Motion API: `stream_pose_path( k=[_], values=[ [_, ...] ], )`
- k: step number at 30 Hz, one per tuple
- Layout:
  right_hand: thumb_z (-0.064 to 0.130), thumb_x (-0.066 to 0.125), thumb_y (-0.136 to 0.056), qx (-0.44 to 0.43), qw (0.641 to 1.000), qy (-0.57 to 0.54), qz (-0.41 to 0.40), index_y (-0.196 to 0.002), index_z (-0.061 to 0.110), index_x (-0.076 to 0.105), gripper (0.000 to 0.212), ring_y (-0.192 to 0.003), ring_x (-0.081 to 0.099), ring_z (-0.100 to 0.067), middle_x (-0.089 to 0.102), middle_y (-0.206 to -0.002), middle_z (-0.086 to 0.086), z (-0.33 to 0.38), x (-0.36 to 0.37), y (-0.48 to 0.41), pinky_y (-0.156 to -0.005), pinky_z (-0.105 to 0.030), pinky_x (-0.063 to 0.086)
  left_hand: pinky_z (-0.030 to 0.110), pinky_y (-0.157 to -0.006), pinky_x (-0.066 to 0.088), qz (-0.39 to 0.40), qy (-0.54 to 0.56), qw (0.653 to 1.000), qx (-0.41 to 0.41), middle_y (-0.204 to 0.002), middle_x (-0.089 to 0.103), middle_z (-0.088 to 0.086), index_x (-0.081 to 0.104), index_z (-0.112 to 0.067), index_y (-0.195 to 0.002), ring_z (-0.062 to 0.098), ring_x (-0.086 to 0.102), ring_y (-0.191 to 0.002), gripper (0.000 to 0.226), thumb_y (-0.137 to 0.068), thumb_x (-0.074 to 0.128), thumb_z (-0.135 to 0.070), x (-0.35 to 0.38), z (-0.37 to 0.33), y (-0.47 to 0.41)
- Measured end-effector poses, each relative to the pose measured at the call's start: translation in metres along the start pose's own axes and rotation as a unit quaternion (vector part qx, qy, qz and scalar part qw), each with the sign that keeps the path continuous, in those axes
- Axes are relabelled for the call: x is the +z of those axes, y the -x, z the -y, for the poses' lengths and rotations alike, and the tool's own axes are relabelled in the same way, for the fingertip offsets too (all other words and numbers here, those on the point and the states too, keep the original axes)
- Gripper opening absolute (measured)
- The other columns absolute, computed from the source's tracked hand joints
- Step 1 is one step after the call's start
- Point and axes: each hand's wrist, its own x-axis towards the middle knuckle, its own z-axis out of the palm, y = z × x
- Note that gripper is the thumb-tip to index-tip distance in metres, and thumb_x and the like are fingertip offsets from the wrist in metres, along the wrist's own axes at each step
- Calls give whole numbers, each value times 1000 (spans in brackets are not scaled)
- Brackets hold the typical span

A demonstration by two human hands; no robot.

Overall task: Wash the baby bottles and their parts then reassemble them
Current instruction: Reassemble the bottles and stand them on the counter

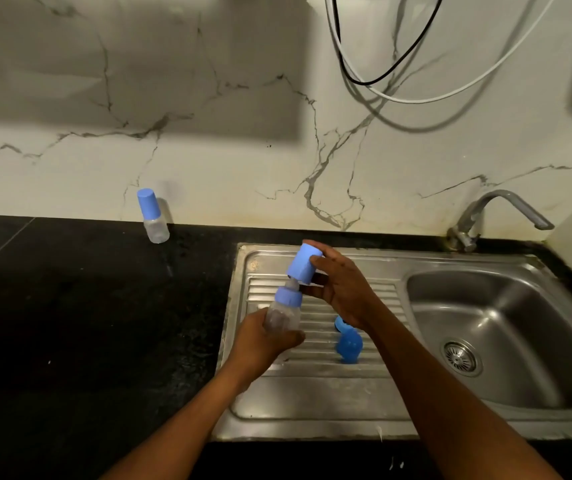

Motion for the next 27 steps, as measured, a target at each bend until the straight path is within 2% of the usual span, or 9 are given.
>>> stream_pose_path(
  k=[3,7,10,13,18,22,25,27],
  values=[
    [18,51,-103,0,999,39,35,-133,26,55,31,-110,69,-25,66,-123,-10,-2,6,4,-85,-39,59,42,-62,56,8,44,999,-5,-74,71,18,68,-15,-79,23,63,-61,39,-52,83,-39,-3,0,4],
    [19,52,-103,15,997,35,62,-128,31,58,28,-110,68,-25,67,-121,-8,-6,11,11,-92,-43,58,37,-57,56,6,95,995,-3,-71,71,16,72,-8,-86,25,66,-59,32,-61,86,-21,-3,1,13],
    [17,51,-103,26,997,22,73,-125,29,59,25,-106,69,-23,69,-116,-8,-7,12,13,-90,-41,59,30,-52,53,5,123,992,-10,-66,70,13,72,-3,-84,23,65,-55,17,-72,83,-2,0,-5,20],
    [20,52,-104,26,997,28,74,-127,26,56,25,-104,70,-25,68,-117,-11,-8,11,15,-84,-37,59,28,-47,50,-12,139,990,-14,-62,68,13,71,-1,-80,24,62,-52,11,-75,79,4,5,-9,24],
    [20,56,-102,-1,996,60,60,-128,23,54,27,-100,72,-22,68,-113,-10,-14,8,17,-81,-37,61,29,-46,46,-31,169,984,-50,-58,62,19,70,1,-69,27,57,-45,11,-66,80,-2,16,-18,30],
    [19,57,-101,-8,993,95,64,-132,17,51,31,-101,70,-23,65,-113,-9,-25,2,20,-82,-40,61,28,-47,42,-31,152,985,-82,-57,63,20,71,-1,-68,26,57,-44,6,-71,76,0,19,-17,34],
    [18,56,-102,-2,992,101,74,-128,24,52,28,-96,71,-18,66,-110,-6,-34,4,22,-77,-32,61,28,-48,42,-40,151,983,-95,-57,64,18,71,-4,-68,24,57,-43,8,-66,78,-5,21,-10,39],
    [19,56,-102,-13,989,115,87,-128,33,52,29,-99,70,-20,65,-114,-8,-38,9,20,-80,-35,61,29,-49,43,-49,160,982,-86,-59,65,19,72,-3,-71,26,57,-47,16,-59,78,-12,20,-2,39]
  ],
)
